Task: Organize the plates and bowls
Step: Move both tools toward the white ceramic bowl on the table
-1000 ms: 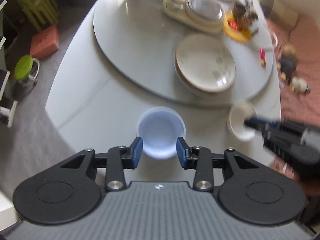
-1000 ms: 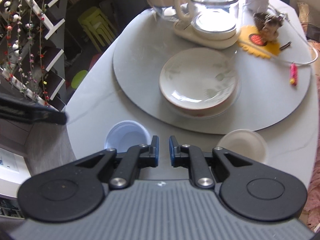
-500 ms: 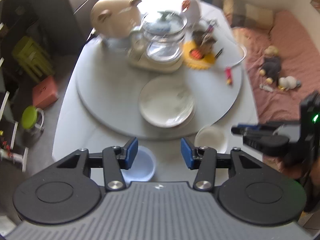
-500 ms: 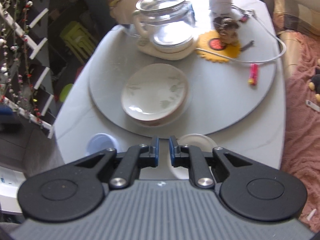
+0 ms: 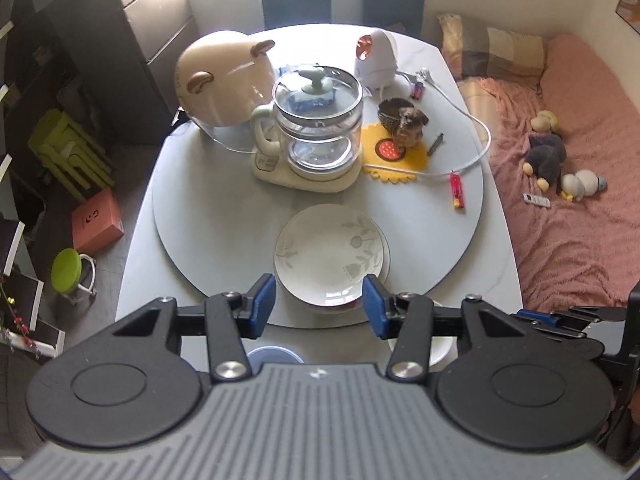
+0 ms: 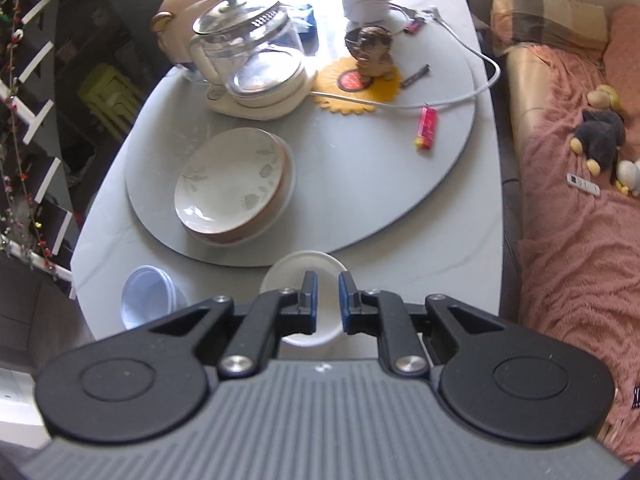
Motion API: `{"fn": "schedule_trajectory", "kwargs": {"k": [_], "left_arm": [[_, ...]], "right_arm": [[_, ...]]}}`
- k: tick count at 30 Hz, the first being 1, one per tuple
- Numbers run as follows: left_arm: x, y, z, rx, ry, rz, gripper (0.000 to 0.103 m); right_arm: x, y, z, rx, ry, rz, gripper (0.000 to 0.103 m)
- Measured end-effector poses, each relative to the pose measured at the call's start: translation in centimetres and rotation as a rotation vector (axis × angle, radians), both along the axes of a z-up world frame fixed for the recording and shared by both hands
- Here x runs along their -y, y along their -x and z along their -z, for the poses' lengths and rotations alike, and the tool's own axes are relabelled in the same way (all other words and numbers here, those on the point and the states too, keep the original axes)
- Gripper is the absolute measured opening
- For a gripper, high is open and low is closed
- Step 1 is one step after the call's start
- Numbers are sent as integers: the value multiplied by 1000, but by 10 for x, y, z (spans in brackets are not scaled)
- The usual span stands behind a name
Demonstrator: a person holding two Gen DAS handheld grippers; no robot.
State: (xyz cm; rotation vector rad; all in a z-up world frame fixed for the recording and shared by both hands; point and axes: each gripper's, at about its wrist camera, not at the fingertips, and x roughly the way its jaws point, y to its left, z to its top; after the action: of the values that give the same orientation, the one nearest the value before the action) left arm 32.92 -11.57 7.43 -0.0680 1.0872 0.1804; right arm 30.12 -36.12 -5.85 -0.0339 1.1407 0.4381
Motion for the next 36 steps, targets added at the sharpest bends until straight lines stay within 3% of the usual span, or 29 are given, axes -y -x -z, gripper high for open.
{"fn": "schedule_trajectory", "kwargs": {"k": [7, 13, 19, 25, 36], "left_arm": [[2, 0, 73, -89, 59, 7, 58], [15, -4, 137, -72, 115, 49, 58], [28, -18, 195, -99, 123, 60, 58], [39, -32, 236, -64, 167, 119, 58], [40, -60, 305, -181, 267, 100, 55]], "right_arm": [[13, 8, 20, -34, -43, 39, 15], [12, 10, 50, -64, -65, 51, 15], [6, 8, 80, -88, -70, 41, 15], [1, -3, 105, -104, -83, 71, 15], [-12, -19, 152, -162, -62, 123, 15]]}}
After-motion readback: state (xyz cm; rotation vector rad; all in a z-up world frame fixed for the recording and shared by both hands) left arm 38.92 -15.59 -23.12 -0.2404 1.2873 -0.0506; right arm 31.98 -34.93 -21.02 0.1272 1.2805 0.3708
